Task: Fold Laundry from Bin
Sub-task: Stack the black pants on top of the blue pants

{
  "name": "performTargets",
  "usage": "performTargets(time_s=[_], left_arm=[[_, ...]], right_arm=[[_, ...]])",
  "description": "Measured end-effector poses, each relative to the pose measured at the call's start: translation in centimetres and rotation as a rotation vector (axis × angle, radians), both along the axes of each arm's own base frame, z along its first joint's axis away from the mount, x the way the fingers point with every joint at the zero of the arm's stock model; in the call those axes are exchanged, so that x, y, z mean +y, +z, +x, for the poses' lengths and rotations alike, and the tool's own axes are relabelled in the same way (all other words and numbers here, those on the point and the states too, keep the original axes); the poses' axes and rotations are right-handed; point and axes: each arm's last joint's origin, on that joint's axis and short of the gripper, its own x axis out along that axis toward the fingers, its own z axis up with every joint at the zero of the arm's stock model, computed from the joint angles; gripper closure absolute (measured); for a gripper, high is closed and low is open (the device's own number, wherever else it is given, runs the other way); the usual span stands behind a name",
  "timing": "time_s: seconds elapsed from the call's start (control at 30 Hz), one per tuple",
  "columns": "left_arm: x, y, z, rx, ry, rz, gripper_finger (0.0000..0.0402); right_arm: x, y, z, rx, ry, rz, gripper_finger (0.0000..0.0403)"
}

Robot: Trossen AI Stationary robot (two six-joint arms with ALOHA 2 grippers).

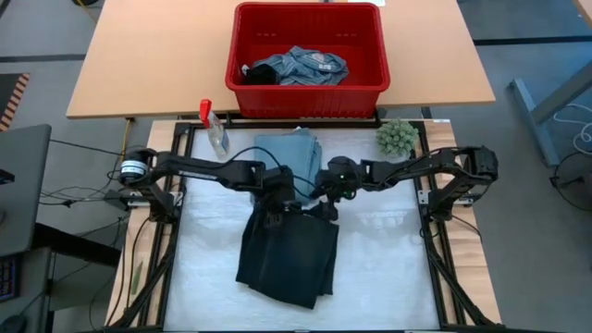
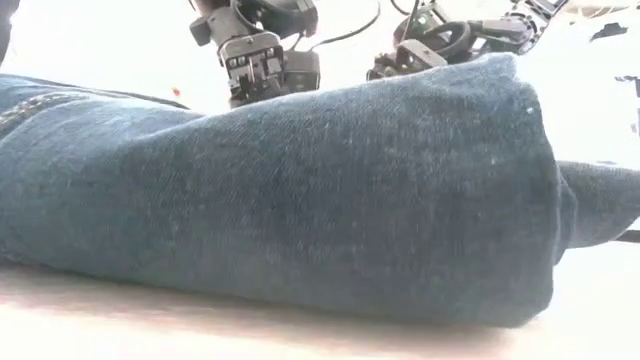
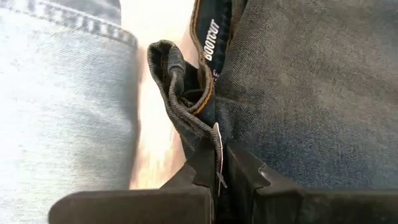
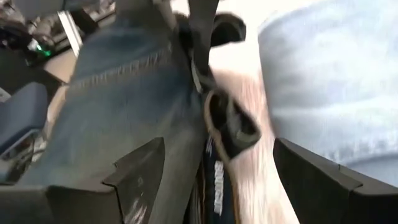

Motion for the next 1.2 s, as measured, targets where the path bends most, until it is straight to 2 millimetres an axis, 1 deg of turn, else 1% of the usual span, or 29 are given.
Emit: performTargets(time_s=[0.13,0.27,0.43,0.57,0.8,0.93,1.2], left_arm=[[-0.7,0.1,0.0,-0.004,-0.021,0.009,0.0399],[-1.0,0.1,0.1,-0.005,-0.030,0.020,0.0398],[-1.1,0.0,0.0,0.008,-0.008,0.000,0.0397],[-1.3,0.0,0.0,0.008,-0.012,-0.001,0.0397],[-1.3,0.0,0.0,0.012,-0.009,-0.006,0.0397],[-1.3,0.0,-0.1,0.019,0.010,-0.015,0.0397],[-1.3,0.0,-0.1,0.032,0.011,-0.043,0.0398]], right_arm=[[-0.1,-0.2,0.6,-0.053,0.000,-0.008,0.0076],[-0.2,-1.3,1.4,-0.066,0.016,-0.007,0.0076],[-0.2,-2.9,2.0,-0.053,0.040,0.054,0.0076],[-0.2,-2.8,2.4,-0.107,0.049,0.049,0.0076],[-0.3,-2.8,2.4,-0.127,0.075,-0.002,0.0076],[-0.3,-2.7,2.5,-0.153,0.105,-0.061,0.0076],[-0.9,-2.2,2.6,-0.218,0.102,-0.103,0.0076]])
